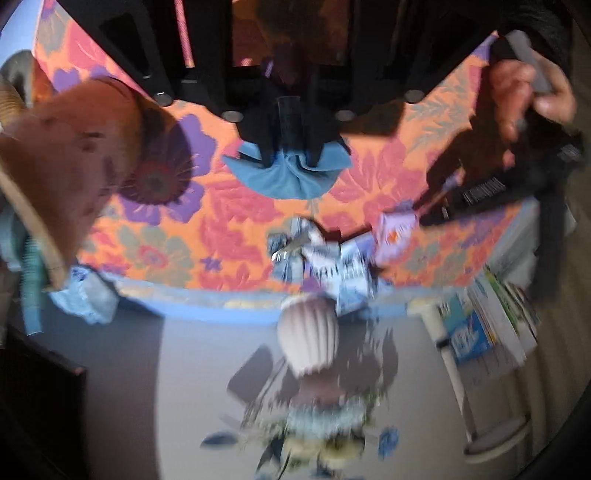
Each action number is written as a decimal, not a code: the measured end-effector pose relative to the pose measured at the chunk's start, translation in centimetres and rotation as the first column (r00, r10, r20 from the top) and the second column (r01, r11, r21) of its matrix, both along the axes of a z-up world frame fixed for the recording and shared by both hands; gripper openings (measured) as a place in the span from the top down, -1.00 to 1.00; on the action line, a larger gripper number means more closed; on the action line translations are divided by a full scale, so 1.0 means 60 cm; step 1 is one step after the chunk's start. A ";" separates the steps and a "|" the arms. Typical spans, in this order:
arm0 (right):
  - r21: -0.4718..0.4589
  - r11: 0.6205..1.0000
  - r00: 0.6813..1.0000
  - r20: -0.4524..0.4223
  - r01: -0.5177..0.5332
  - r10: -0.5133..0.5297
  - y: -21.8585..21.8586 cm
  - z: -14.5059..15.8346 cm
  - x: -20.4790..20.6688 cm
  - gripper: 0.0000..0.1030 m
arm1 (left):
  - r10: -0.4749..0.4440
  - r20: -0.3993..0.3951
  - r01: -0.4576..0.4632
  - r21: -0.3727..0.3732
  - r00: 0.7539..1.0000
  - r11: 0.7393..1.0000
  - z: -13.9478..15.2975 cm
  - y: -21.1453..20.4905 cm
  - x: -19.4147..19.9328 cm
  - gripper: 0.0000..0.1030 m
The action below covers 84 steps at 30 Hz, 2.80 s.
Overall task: Organize soft objects
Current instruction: 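Grasp the purple wipes pack with the left gripper while the right grasps the blue cloth, then carry the wipes pack and blue cloth over the glass plate with both grippers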
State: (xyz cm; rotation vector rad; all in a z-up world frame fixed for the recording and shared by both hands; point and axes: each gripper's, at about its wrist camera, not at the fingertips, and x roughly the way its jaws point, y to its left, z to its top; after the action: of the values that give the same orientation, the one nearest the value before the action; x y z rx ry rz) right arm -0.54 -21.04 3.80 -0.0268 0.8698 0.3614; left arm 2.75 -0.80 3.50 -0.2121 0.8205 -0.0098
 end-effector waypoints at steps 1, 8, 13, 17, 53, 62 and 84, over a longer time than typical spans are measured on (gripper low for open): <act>0.006 1.000 1.000 -0.024 0.000 0.000 0.002 -0.010 0.010 0.40 | 0.001 0.009 -0.001 0.017 1.000 1.000 0.005 -0.004 0.007 -0.17; 0.061 0.998 1.000 -0.020 0.018 -0.016 -0.018 -0.020 0.014 -0.56 | -0.011 -0.057 0.018 0.119 0.998 0.993 -0.014 -0.031 0.075 -0.43; 0.047 0.999 0.998 -0.058 0.008 -0.005 -0.003 -0.031 0.039 -0.79 | -0.013 -0.095 0.027 0.138 0.995 0.990 -0.037 -0.038 0.092 -0.40; -0.034 0.999 0.996 -0.089 0.007 -0.010 0.028 -0.057 0.058 -0.71 | 0.005 -0.106 0.007 0.117 0.994 0.993 -0.046 -0.025 0.092 0.15; 0.164 0.955 0.969 -0.054 0.248 -0.242 -0.258 0.112 -0.148 0.70 | -0.474 0.177 0.455 0.137 0.862 0.880 0.160 -0.350 -0.194 0.33; 0.244 0.898 0.927 -0.016 0.366 -0.374 -0.387 0.155 -0.181 0.70 | -0.617 0.207 0.585 0.200 0.759 0.786 0.202 -0.495 -0.215 0.33; 0.359 0.754 0.803 0.021 0.550 -0.595 -0.621 0.183 -0.101 0.70 | -0.623 0.163 0.596 0.187 0.765 0.781 0.205 -0.682 -0.080 0.33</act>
State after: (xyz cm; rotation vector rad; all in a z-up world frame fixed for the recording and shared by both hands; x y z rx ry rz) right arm -6.63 -58.32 14.77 0.5280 0.6297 -0.0822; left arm -2.07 -41.72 15.78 0.1868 0.6369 -0.5941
